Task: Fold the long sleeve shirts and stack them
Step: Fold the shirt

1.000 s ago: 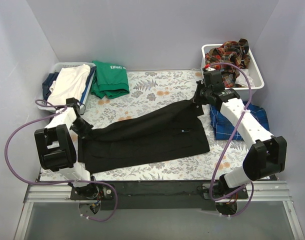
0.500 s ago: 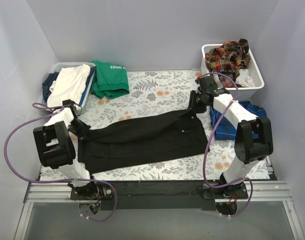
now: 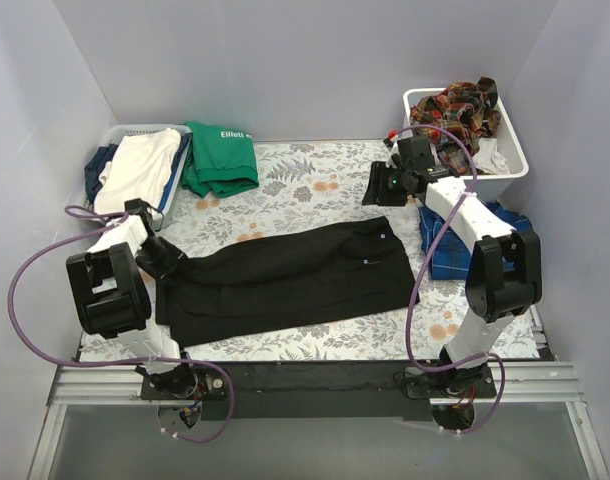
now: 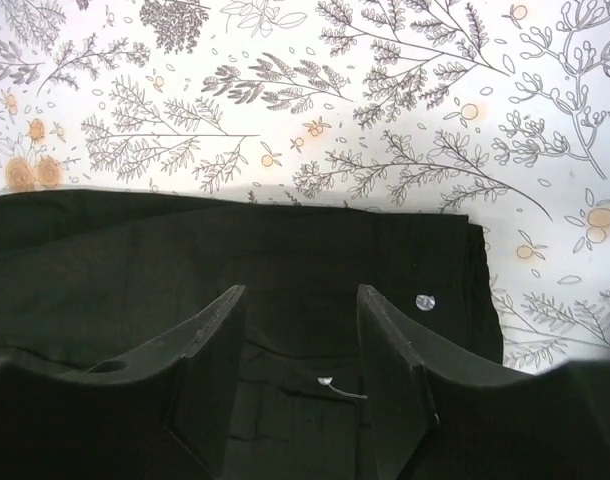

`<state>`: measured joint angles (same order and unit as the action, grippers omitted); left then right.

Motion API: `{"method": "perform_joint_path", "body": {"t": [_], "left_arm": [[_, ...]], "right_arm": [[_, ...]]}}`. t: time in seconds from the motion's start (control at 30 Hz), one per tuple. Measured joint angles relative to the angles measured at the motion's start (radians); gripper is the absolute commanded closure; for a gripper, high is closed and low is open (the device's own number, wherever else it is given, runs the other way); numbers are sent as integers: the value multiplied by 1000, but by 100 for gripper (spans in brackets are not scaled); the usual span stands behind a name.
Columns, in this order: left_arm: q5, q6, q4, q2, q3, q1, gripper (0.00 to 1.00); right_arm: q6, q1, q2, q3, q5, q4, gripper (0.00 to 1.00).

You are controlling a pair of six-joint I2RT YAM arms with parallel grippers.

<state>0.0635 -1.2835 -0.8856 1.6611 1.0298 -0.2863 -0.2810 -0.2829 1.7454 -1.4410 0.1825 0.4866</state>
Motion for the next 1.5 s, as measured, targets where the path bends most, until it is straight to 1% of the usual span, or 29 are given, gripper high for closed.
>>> {"method": "perform_joint_path", "body": {"t": [0.07,0.1,0.13,0.27,0.37,0.57,0.77,0.97,1.27,1.37,1.5], "left_arm": [[2,3,0,-8,0,0,48],[4,5,-1,-19,0,0,44],[8,5,-1,-35,1,0,43],[26,12,0,-126,13,0,40],[59,15,19,-210,19,0,40],[150,24,59,-243,18,15,41],[212,31,91,-243,16,104,40],[226,31,101,-241,16,171,38],[217,30,96,-217,16,172,37],[212,31,89,-215,16,172,38],[209,31,81,-214,16,172,38]], "right_arm": [[1,-3,-21,54,1,-17,44],[1,-6,-41,100,0,-14,44],[0,-8,-65,152,-1,-9,44],[-26,-11,-163,351,-21,29,44],[-60,-12,-187,406,-26,45,45],[-141,6,-179,409,-27,-4,46],[-188,26,-103,409,-31,-43,46],[-206,31,-74,409,-32,-46,45],[-240,47,-6,381,-68,-76,46],[-251,49,10,370,-77,-87,48],[-267,50,10,362,-90,-106,58]]}}
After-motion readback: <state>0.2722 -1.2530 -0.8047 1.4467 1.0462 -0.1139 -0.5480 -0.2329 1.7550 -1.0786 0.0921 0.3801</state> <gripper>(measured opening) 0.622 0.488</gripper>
